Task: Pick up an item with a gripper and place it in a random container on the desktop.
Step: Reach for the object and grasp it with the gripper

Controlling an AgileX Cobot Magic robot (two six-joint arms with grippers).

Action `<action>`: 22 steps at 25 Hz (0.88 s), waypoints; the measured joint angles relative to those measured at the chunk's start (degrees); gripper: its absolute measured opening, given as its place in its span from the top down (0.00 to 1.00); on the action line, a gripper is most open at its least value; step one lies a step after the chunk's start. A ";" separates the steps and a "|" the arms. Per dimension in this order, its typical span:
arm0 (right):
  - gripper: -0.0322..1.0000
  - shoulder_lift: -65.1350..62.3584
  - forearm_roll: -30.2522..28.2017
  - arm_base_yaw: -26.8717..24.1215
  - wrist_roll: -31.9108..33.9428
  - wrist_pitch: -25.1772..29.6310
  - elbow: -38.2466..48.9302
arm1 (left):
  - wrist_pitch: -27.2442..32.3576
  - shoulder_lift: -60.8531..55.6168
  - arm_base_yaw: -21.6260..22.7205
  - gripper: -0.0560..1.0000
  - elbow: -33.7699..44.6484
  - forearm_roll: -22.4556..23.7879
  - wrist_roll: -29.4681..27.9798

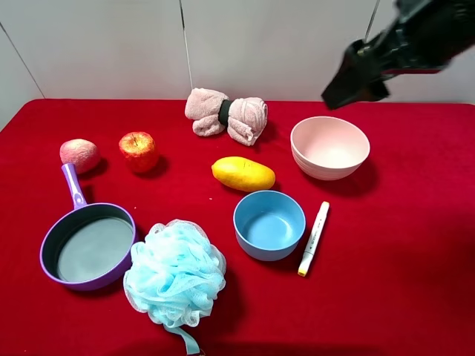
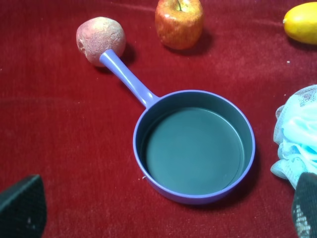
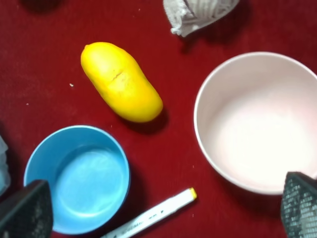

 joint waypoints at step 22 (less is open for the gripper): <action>0.30 29.03 1.30 9.25 -12.65 -3.62 -15.74 | 0.00 0.00 0.00 0.01 0.00 0.00 0.00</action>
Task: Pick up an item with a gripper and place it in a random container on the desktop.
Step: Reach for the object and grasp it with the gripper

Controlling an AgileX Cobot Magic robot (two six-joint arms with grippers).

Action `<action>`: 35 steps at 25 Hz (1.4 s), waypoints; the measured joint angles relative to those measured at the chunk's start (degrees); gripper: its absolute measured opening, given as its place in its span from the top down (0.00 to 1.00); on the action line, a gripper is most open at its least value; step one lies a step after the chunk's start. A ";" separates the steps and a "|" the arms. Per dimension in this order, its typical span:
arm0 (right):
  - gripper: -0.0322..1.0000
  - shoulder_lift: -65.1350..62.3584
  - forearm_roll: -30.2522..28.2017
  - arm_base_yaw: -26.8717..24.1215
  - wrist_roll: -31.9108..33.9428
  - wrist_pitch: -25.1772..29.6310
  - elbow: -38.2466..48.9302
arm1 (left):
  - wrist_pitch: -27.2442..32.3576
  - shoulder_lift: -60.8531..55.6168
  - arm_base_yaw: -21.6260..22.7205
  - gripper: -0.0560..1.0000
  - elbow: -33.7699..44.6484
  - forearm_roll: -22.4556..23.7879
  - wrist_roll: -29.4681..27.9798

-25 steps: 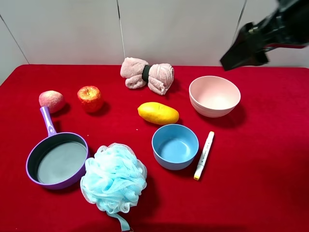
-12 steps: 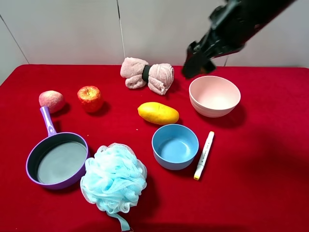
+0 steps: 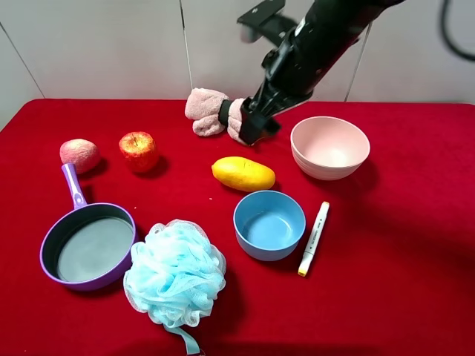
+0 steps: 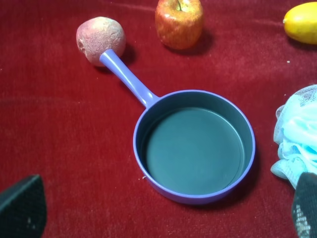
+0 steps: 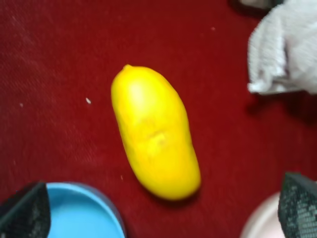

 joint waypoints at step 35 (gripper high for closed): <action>0.30 21.19 5.03 0.00 -5.43 -7.21 -3.76 | 0.00 0.00 0.00 0.01 0.00 0.00 0.00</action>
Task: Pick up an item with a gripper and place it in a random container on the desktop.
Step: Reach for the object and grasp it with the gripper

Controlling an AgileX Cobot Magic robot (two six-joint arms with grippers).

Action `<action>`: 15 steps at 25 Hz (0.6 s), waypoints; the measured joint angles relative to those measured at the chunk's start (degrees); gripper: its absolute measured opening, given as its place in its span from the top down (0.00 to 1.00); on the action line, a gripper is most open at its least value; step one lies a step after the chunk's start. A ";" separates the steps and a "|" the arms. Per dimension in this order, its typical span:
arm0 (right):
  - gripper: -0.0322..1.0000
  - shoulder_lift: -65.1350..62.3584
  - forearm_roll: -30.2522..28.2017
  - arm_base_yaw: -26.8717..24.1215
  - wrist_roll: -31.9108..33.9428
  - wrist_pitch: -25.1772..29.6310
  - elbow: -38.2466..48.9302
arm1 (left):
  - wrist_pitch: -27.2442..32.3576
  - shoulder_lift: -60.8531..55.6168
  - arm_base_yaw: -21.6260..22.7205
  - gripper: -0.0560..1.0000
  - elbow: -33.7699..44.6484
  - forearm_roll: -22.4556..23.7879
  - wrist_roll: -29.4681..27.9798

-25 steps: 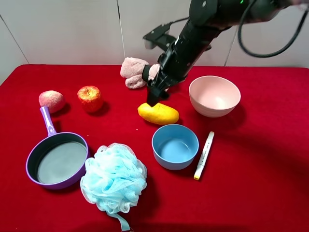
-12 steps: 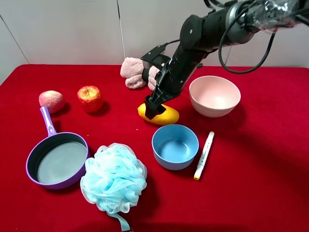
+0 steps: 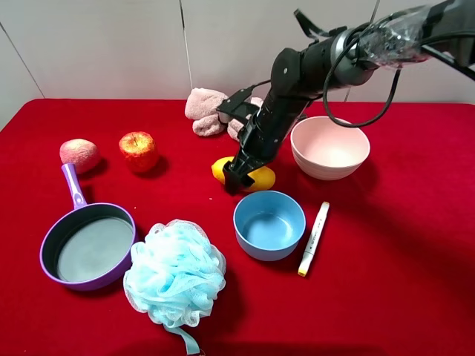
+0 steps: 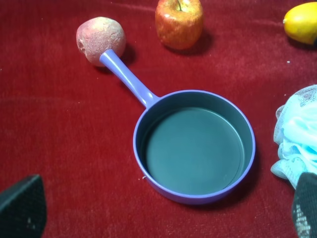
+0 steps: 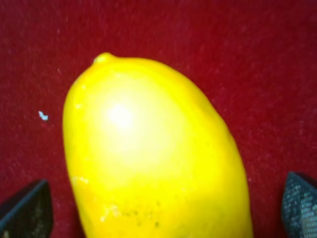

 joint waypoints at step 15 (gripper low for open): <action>0.52 0.31 0.00 0.00 -0.54 -0.31 -0.06 | 0.00 0.00 0.00 0.01 0.00 0.00 0.00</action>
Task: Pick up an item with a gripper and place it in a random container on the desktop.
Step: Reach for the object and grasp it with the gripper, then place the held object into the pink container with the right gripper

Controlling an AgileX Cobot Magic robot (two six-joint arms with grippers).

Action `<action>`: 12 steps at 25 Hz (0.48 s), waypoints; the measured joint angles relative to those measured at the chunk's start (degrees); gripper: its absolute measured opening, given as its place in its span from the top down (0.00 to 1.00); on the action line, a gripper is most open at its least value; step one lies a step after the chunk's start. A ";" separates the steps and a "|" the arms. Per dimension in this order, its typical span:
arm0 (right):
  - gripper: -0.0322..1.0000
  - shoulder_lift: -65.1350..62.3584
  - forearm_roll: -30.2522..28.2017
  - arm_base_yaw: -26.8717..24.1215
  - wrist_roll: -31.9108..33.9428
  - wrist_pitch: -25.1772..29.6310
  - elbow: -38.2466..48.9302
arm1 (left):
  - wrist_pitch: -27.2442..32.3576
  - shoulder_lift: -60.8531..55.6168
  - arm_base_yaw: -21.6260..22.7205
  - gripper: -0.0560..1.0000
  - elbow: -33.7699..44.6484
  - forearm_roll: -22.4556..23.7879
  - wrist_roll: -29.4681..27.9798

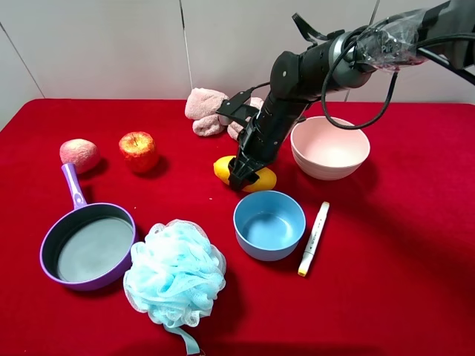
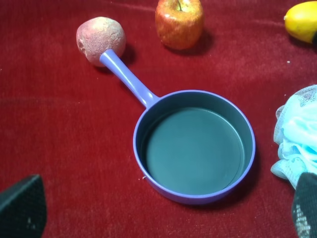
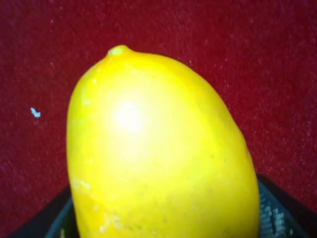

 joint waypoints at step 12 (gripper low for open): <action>0.52 -0.12 -0.39 0.00 0.00 0.45 0.00 | 0.00 0.00 0.00 0.01 0.00 0.00 0.00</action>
